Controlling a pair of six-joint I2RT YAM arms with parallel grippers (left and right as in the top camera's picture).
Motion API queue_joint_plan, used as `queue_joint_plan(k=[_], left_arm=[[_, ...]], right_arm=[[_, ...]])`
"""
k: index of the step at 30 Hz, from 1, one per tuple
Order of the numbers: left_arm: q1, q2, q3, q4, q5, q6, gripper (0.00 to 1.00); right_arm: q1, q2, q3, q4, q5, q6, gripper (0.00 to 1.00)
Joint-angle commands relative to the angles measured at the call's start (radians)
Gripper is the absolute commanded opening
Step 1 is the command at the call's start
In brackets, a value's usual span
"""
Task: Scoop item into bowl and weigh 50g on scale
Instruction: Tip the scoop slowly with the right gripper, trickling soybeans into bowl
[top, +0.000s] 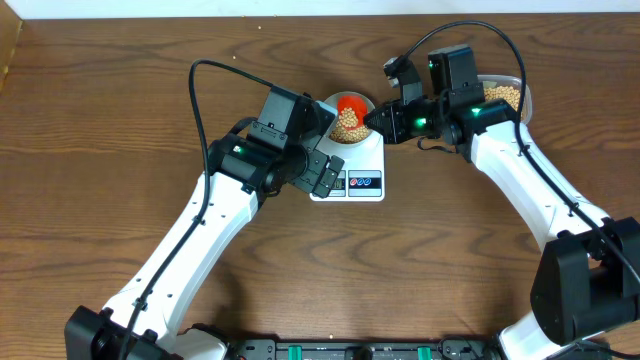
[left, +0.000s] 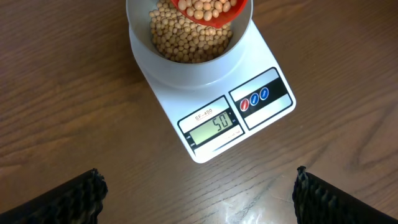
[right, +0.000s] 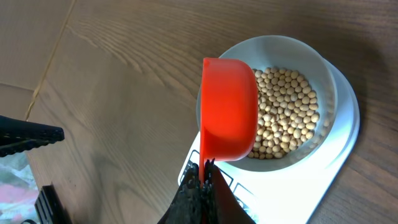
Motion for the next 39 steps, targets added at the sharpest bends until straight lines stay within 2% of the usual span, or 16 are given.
queue_joint_plan(k=[1, 11, 15, 21, 31, 39], left_arm=[[0.004, 0.006, 0.001, -0.003, 0.002, 0.006, 0.98], [0.004, 0.006, 0.001, -0.003, 0.002, 0.006, 0.98], [0.003, 0.006, 0.001, -0.003, 0.002, 0.006, 0.98], [0.004, 0.006, 0.001, -0.003, 0.002, 0.006, 0.98], [0.004, 0.006, 0.001, -0.003, 0.002, 0.006, 0.98], [0.004, 0.006, 0.001, -0.003, 0.002, 0.006, 0.98]], right_arm=[[-0.003, -0.023, -0.002, 0.006, -0.022, 0.014, 0.01], [-0.004, -0.023, -0.002, 0.005, -0.021, 0.003, 0.01], [-0.004, -0.023, -0.002, 0.003, 0.000, -0.049, 0.01], [0.007, -0.023, -0.002, -0.004, 0.159, -0.168, 0.01], [0.013, -0.023, -0.002, -0.012, 0.168, -0.273, 0.01], [0.013, -0.023, -0.002, -0.013, 0.175, -0.287, 0.01]])
